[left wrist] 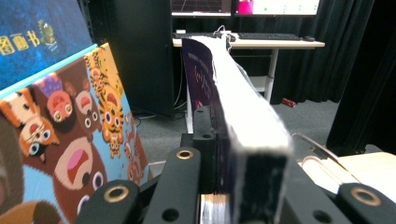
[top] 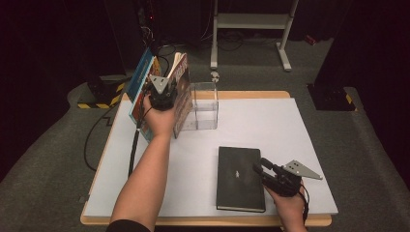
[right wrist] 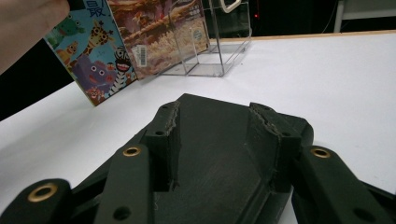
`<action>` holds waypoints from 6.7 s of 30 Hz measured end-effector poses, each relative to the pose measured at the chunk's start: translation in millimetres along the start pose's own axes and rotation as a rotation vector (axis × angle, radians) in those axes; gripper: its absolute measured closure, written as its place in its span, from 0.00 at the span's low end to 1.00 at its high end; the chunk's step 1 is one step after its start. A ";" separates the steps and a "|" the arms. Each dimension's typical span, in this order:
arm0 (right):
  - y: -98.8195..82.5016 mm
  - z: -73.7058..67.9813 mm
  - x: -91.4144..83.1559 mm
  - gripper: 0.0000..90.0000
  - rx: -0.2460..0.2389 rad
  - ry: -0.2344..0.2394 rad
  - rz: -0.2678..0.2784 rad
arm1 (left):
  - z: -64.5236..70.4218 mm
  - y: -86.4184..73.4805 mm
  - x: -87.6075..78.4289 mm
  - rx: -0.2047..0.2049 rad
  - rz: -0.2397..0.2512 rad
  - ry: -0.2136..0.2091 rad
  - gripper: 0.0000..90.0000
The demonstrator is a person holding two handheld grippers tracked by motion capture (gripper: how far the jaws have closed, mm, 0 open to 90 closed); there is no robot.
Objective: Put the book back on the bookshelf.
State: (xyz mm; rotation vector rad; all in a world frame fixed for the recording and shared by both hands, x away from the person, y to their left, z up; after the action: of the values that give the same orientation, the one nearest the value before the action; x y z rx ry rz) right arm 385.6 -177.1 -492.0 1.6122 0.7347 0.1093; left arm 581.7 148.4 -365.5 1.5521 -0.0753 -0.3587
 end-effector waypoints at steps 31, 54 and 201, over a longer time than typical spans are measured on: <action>-2.2 -5.1 1.2 0.59 -0.027 0.009 -0.012 | 18.8 -19.9 -58.2 0.016 -0.066 0.000 0.69; -12.6 0.0 10.5 0.56 -0.076 -0.036 -0.065 | 36.9 -94.4 -120.5 -0.016 -0.120 -0.202 0.60; -35.2 -45.0 63.5 0.15 0.069 0.154 -0.366 | 118.2 -158.1 -136.1 0.049 -0.207 -0.717 0.62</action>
State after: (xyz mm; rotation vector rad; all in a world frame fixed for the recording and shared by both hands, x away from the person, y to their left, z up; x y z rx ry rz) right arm 400.6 -106.0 -536.9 1.5199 1.1520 -0.0587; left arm 392.8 75.1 -493.7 1.4152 -0.4846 -1.0716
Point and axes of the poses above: each handheld gripper's, and its own axes: x roughly forward along the jaws, y roughly out of its top, z roughly to its right, the point moved 8 cm from there along x, roughly forward along the jaws, and after that the axes turned 8 degrees about -y, right-handed, at the moved point
